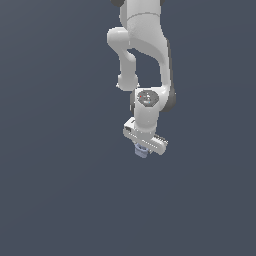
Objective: Pick up the object and move it to a goal position.
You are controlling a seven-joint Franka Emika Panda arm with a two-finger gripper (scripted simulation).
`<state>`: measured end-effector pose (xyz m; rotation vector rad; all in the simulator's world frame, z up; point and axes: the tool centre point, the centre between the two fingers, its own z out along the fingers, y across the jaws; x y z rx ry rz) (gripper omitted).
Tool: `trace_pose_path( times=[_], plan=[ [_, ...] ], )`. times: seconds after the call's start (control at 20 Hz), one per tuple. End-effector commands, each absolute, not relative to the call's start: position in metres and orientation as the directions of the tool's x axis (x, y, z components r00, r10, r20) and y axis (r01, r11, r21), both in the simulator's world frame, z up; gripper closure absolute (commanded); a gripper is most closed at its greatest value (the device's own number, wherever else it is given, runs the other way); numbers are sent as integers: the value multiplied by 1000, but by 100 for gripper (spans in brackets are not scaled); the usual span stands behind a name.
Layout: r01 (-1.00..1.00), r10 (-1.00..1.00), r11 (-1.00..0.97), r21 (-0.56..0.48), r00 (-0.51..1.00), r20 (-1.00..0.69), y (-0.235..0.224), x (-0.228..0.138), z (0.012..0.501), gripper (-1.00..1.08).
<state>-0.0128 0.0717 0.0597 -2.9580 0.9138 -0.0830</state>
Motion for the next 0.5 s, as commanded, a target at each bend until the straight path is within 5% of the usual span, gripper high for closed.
trace_pose_path(
  times=[0.0, 0.45],
  plan=[
    [-546, -551, -834, -80, 833, 55, 63, -8, 68, 108],
    [-463, -486, -869, -175, 864, 129, 28, 14, 102, 108]
  ],
)
